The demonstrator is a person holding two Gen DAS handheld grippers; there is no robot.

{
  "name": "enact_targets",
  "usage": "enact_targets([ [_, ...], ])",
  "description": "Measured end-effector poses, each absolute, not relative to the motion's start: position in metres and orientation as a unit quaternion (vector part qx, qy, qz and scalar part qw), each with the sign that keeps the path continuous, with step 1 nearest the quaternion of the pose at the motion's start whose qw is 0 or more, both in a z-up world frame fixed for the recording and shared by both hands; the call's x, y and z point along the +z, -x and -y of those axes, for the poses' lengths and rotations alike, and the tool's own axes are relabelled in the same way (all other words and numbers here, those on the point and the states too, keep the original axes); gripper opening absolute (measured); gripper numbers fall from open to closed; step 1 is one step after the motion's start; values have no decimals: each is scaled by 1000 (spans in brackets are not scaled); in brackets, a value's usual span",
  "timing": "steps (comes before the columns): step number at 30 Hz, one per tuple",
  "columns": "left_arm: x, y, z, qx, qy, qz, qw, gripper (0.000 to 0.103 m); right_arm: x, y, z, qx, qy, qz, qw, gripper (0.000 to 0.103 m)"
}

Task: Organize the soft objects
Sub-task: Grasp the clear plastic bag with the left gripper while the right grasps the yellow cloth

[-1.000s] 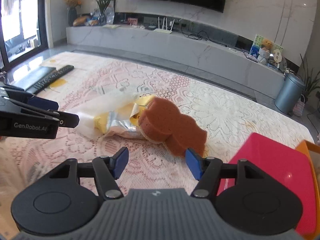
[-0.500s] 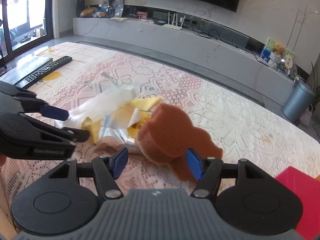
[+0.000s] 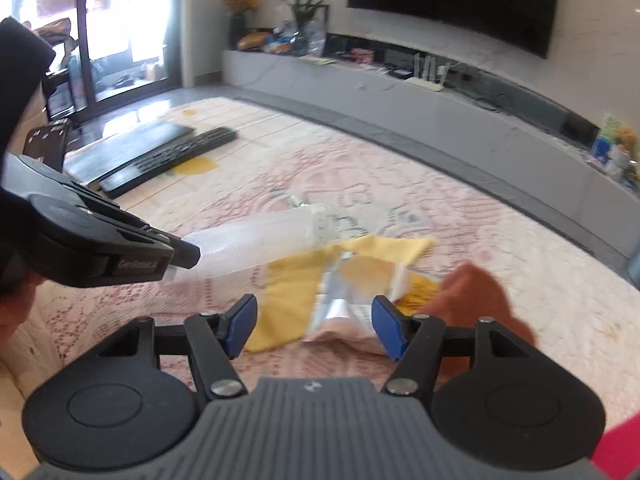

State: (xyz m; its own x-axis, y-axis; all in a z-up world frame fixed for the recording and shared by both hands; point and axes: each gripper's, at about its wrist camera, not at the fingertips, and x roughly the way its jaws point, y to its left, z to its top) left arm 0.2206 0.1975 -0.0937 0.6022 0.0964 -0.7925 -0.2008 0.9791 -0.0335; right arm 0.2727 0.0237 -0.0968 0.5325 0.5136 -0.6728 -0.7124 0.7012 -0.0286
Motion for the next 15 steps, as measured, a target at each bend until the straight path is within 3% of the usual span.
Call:
enact_targets([
  [8, -93, -220, -205, 96, 76, -434, 893, 1, -124, -289, -53, 357, 159, -359, 847, 30],
  [10, -94, -220, -205, 91, 79, -433, 893, 1, -126, -296, -49, 354, 135, -369, 849, 29],
  [13, -94, -220, -203, 83, 78, -433, 894, 1, -126, -302, -46, 336, 122, -375, 856, 6],
  [15, -93, -220, -202, 80, 77, -431, 895, 1, -127, -305, -45, 332, 118, -379, 856, 1],
])
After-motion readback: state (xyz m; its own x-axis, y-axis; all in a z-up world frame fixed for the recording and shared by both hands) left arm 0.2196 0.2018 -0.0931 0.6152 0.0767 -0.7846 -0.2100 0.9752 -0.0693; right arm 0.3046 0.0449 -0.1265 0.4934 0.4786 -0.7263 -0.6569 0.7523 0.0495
